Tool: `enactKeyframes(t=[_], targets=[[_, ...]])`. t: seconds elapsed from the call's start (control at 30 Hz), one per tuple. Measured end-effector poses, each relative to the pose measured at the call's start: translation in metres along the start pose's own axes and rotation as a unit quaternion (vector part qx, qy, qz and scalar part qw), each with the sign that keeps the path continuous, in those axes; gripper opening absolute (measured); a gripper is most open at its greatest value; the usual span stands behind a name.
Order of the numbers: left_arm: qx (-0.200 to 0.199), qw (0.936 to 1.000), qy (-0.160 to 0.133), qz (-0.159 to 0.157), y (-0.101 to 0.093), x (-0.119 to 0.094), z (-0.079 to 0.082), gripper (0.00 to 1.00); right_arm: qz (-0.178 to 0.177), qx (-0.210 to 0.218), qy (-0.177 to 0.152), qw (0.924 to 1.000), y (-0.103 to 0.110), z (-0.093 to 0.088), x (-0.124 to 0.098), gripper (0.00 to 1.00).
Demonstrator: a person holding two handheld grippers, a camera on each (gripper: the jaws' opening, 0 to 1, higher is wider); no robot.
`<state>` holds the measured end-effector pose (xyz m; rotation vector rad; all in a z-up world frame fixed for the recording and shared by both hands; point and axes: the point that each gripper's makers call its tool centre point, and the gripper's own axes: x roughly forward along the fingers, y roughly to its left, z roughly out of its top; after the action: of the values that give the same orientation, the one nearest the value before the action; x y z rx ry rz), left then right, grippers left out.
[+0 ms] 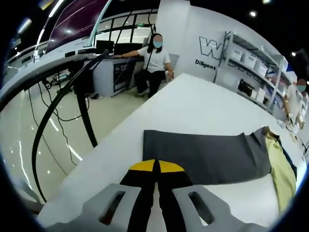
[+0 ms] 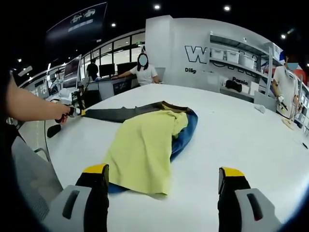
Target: Fold the garment on the visible template until the final outline fits inside the template.
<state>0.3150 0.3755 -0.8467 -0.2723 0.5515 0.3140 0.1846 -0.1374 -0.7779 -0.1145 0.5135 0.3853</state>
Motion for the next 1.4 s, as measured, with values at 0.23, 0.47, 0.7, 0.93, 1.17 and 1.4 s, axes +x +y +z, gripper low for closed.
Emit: enactKeyframes(t=[0.23,0.47,0.7,0.93,1.17,1.4], targets=[[-0.008,0.9999,-0.012,-0.005,-0.008,-0.004,0.009,0.0,-0.001,0.001,-0.001,1.0,-0.001,0.001,0.0,0.95],[-0.009,0.9993,-0.032,-0.015,-0.014,-0.01,0.025,0.01,0.001,-0.001,-0.005,1.0,0.0,0.003,-0.001,0.95],[-0.014,0.9973,-0.061,-0.039,-0.031,-0.02,0.045,0.14,0.004,-0.003,-0.007,1.0,0.002,0.004,0.0,0.95],[-0.011,0.9951,-0.078,-0.059,-0.046,-0.027,0.059,0.46,0.006,-0.005,-0.01,0.9999,0.003,0.005,-0.001,0.95],[0.002,0.9959,-0.069,-0.059,-0.052,-0.026,0.058,0.84,0.008,-0.005,-0.015,0.9998,0.004,0.008,-0.002,0.95],[-0.004,0.9954,-0.072,-0.063,-0.059,-0.03,0.06,0.99,0.009,-0.005,-0.018,0.9998,0.004,0.009,-0.002,0.95]])
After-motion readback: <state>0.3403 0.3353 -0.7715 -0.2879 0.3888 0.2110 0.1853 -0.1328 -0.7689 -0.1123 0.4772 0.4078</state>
